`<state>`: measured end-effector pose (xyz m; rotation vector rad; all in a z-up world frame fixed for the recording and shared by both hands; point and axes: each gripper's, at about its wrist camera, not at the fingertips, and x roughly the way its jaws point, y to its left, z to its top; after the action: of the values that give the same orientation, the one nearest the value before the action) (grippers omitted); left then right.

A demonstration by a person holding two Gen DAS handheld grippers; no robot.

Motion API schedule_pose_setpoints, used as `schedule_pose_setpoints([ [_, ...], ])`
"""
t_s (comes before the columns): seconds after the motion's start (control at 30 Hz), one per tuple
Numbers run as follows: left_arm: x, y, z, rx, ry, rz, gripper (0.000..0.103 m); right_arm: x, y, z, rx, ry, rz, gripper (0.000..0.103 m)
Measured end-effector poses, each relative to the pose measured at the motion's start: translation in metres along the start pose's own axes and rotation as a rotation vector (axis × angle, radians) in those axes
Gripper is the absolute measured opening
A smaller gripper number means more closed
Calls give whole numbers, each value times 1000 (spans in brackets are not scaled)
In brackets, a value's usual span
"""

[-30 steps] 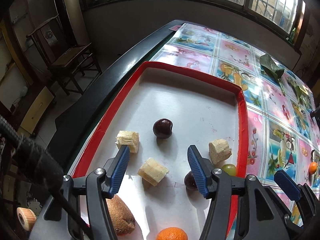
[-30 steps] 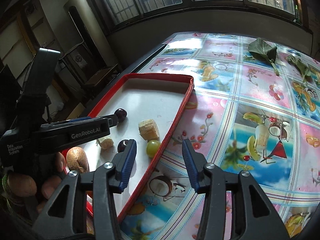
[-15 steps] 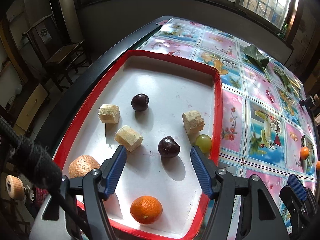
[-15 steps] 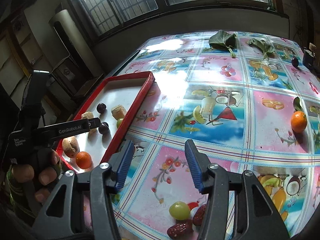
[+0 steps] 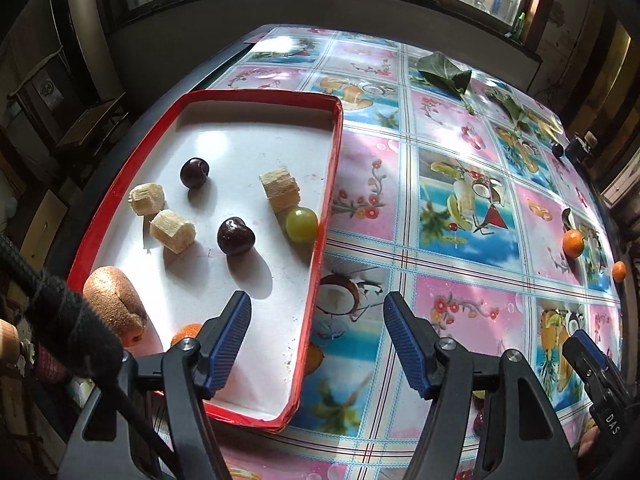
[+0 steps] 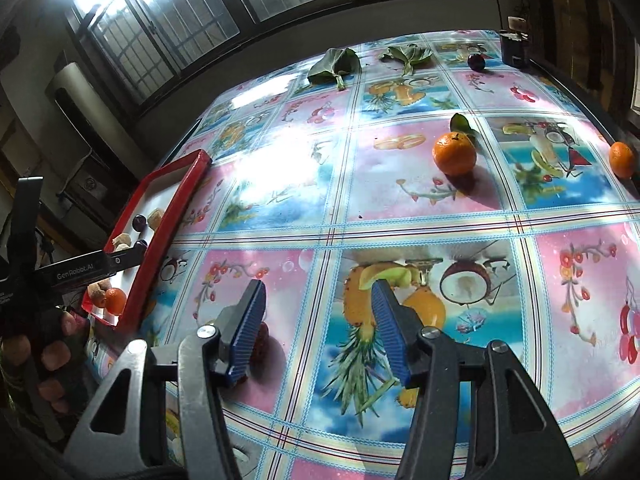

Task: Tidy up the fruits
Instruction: 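Move both tools back over the table toward the red date and green grape, then grasp the wrinkled red date with the left tool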

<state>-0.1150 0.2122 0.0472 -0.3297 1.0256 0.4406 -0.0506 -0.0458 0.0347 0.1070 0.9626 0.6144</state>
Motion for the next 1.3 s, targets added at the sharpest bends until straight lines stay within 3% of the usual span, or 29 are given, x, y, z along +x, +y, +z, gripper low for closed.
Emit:
schedule_pose_setpoints([
  [0.13,-4,-19,-17,76,11,-48,69,-4,-4,-6,4,3,0,56],
  [0.3,-7,-30,-37,133,29,-92,69,2,15,-19,-91,34,30,56],
  [0.43,-16,-34,-54,183,30,-139,69,14,28,-26,-141,81,51,43],
  [0.7,-20,-63,-78,294,52,-265,69,34,44,-24,-166,133,88,40],
  [0.8,-16,-72,-78,306,67,-294,69,38,45,-20,-168,146,104,31],
  [1.03,-7,-88,-74,315,75,-320,67,13,21,-13,-108,73,72,31],
  [1.07,-5,-90,-74,315,78,-319,62,10,16,-12,-95,65,67,31],
  [1.1,-1,-91,-74,313,89,-322,49,7,12,-11,-80,58,63,31],
  [1.13,0,-92,-73,313,83,-315,46,4,8,-10,-69,53,59,31],
  [1.27,1,-92,-72,315,80,-317,20,2,-3,-10,-29,50,56,31],
  [1.3,1,-91,-72,309,84,-322,19,2,-4,-10,-24,51,57,31],
])
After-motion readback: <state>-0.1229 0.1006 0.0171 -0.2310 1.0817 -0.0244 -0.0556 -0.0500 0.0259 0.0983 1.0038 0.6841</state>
